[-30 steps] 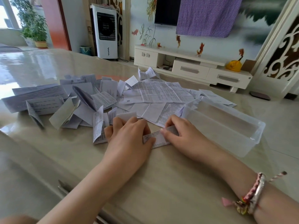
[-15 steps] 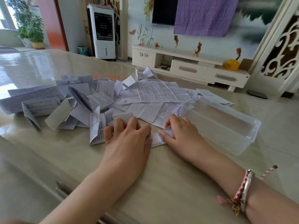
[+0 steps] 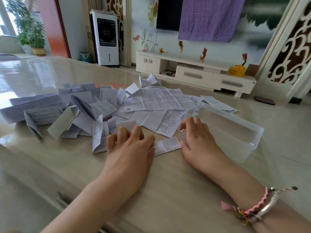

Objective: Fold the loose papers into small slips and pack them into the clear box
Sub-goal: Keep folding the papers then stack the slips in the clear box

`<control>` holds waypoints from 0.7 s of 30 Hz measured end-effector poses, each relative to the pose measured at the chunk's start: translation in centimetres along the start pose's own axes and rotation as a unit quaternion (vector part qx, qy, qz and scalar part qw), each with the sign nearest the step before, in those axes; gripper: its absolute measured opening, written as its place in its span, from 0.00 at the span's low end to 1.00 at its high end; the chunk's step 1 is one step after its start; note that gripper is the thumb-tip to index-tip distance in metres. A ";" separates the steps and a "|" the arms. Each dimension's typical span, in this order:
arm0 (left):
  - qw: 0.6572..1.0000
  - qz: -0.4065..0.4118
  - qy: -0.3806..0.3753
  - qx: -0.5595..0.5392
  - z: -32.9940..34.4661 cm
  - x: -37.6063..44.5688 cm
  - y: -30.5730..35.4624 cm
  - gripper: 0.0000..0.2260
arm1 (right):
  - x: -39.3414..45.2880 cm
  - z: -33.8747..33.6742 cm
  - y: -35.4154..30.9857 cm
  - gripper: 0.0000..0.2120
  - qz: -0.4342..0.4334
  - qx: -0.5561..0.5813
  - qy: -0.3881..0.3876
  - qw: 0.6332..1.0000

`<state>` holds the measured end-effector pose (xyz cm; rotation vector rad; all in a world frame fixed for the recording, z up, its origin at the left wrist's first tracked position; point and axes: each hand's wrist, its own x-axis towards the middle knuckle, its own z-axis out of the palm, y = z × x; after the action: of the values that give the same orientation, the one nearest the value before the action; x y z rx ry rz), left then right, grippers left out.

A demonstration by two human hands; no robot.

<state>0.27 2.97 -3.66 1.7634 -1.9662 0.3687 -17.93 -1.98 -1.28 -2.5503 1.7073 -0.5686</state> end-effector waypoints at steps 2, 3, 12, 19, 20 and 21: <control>1.000 0.001 -0.007 0.001 -0.1 -0.1 -0.1 0.06 | 0.1 0.0 -0.2 0.14 -0.006 -0.001 0.002 1.000; 1.000 0.001 -0.011 0.000 -0.2 -0.1 -0.2 0.06 | 0.1 0.0 -0.2 0.13 -0.015 0.001 0.005 1.000; 0.999 0.000 -0.044 -0.018 -0.8 -0.1 -0.2 0.14 | -0.2 -0.7 0.7 0.11 -0.160 0.131 -0.062 0.976; 0.997 -0.029 -0.061 -0.041 -0.9 0.8 0.8 0.14 | -0.1 -1.0 1.0 0.15 -0.173 0.095 -0.073 0.978; 0.997 -0.033 -0.062 -0.040 -0.9 0.9 1.0 0.15 | -0.1 -1.2 1.1 0.15 -0.175 0.094 -0.074 0.977; 0.997 -0.038 -0.064 -0.037 -1.0 1.0 1.2 0.15 | -0.1 -1.2 1.1 0.14 -0.177 0.092 -0.074 0.977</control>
<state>-0.79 2.78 -2.15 1.8476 -1.9662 0.1594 -19.36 -2.13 -0.41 -2.6930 1.1059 -0.5050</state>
